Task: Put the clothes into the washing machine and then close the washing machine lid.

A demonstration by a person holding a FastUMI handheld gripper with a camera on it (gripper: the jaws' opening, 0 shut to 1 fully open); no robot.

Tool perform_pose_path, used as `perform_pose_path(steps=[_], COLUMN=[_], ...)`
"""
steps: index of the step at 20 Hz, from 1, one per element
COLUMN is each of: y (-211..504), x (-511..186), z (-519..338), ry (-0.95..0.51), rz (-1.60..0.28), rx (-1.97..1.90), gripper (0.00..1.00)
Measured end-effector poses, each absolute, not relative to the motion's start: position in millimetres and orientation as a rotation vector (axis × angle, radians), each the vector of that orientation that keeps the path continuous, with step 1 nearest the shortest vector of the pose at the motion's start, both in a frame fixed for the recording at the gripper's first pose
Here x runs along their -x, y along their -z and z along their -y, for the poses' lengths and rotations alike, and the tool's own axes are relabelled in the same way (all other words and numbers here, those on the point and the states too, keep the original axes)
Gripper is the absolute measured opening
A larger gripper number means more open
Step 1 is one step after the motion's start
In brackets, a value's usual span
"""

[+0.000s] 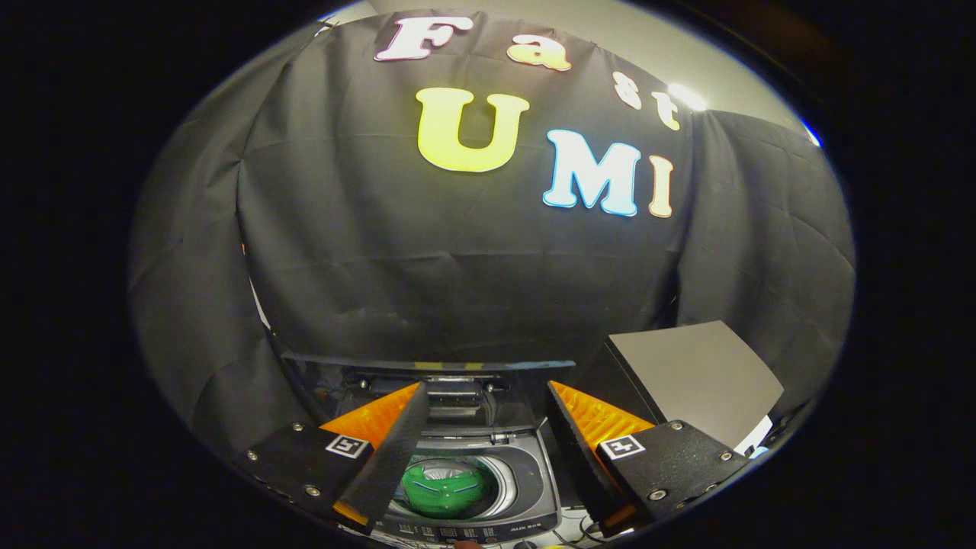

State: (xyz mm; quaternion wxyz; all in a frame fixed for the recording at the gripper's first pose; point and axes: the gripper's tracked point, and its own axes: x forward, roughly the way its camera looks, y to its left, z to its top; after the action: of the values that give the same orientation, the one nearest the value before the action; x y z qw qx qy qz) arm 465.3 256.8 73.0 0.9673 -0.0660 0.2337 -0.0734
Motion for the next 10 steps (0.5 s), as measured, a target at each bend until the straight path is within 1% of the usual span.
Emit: perform_pose_path(steps=[10], y=[-62], x=[-537], z=[-263], ry=[0.12], rz=[-0.499], rx=[0.129], gripper=[0.94])
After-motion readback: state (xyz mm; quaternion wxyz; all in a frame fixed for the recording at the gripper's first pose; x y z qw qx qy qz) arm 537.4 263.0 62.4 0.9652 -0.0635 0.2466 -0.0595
